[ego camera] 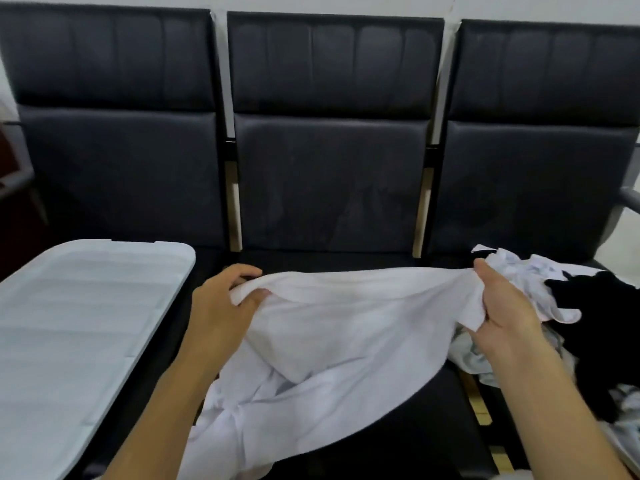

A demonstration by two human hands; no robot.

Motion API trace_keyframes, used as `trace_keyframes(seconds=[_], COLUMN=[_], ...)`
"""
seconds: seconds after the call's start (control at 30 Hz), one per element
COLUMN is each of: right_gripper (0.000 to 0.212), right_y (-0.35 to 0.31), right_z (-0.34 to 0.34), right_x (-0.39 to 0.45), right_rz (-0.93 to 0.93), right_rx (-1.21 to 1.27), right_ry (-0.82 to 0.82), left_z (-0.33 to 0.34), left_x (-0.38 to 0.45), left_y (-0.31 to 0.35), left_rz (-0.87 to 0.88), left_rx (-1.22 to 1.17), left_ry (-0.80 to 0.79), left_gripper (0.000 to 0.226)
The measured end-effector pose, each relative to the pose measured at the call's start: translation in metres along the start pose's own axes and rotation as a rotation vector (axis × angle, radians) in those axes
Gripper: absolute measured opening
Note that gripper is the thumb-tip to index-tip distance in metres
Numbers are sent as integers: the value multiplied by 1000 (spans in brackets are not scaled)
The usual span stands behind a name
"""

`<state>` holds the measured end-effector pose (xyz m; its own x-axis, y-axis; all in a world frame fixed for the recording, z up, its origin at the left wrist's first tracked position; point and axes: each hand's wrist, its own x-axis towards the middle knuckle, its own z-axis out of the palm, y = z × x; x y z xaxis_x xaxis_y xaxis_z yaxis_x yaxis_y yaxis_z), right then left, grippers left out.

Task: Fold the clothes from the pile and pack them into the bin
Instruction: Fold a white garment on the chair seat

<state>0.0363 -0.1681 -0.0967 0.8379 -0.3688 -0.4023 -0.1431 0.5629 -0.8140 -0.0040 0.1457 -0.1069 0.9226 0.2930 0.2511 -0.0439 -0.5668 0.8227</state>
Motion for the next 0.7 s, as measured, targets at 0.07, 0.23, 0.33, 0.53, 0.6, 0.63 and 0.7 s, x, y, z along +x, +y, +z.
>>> trace_keyframes(seconds=[0.07, 0.23, 0.33, 0.53, 0.6, 0.63, 0.7], right_gripper=[28, 11, 10, 26, 27, 22, 15], right_y=[2, -4, 6, 20, 20, 22, 28], right_z=[0, -8, -21, -24, -21, -21, -16], right_x=[0, -9, 4, 17, 15, 14, 9], right_rz=[-179, -566, -669, -748, -697, -681, -659], right_rx=[-110, -721, -1351, -1742, -1838, -1904, -1915], right_ry=[102, -199, -386, -234, -149, -146, -264], left_z=[-6, -21, -20, -14, -15, -16, -16], left_x=[4, 7, 8, 7, 6, 4, 0], left_y=[-6, -8, -4, 6, 8, 9, 11], left_rz=[-34, -59, -140, -166, -134, -105, -56], left_rx=[29, -128, -229, -377, -383, -373, -368], left_ry=[40, 265, 265, 184, 176, 156, 55], left_gripper=[26, 31, 20, 25, 20, 20, 18])
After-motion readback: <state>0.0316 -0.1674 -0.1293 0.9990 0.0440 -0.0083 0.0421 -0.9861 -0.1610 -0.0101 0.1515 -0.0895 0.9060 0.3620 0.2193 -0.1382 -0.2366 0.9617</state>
